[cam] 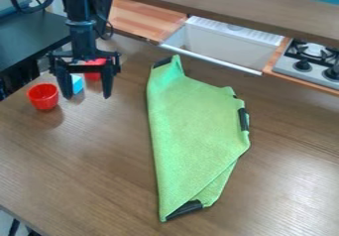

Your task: Unfold the cloth from left to righ

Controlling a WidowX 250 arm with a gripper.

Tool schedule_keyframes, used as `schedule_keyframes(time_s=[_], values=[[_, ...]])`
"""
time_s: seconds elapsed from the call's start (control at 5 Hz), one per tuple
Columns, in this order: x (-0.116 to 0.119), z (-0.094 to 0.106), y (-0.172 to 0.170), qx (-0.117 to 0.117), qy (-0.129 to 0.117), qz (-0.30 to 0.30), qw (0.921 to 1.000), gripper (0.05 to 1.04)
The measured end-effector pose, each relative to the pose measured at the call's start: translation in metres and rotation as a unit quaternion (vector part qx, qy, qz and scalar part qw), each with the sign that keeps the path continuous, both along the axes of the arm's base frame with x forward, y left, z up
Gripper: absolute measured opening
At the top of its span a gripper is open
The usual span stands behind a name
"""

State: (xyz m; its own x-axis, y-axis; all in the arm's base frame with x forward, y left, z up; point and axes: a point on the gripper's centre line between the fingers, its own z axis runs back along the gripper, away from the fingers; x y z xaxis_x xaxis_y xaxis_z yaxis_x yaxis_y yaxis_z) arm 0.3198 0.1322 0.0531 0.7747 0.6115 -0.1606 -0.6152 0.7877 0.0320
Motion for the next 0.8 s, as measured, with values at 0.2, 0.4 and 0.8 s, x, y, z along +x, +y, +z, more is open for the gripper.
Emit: schedule_keyframes(time_s=[0.2,0.4,0.8], values=[[-0.003,-0.013,-0.004,-0.007,0.015,-0.003,0.9999,0.999],[0.003,-0.024,-0.047,-0.027,-0.006,-0.087,0.9959,0.999],[0.010,-0.019,-0.118,0.023,-0.063,-0.130,0.9891,0.999]])
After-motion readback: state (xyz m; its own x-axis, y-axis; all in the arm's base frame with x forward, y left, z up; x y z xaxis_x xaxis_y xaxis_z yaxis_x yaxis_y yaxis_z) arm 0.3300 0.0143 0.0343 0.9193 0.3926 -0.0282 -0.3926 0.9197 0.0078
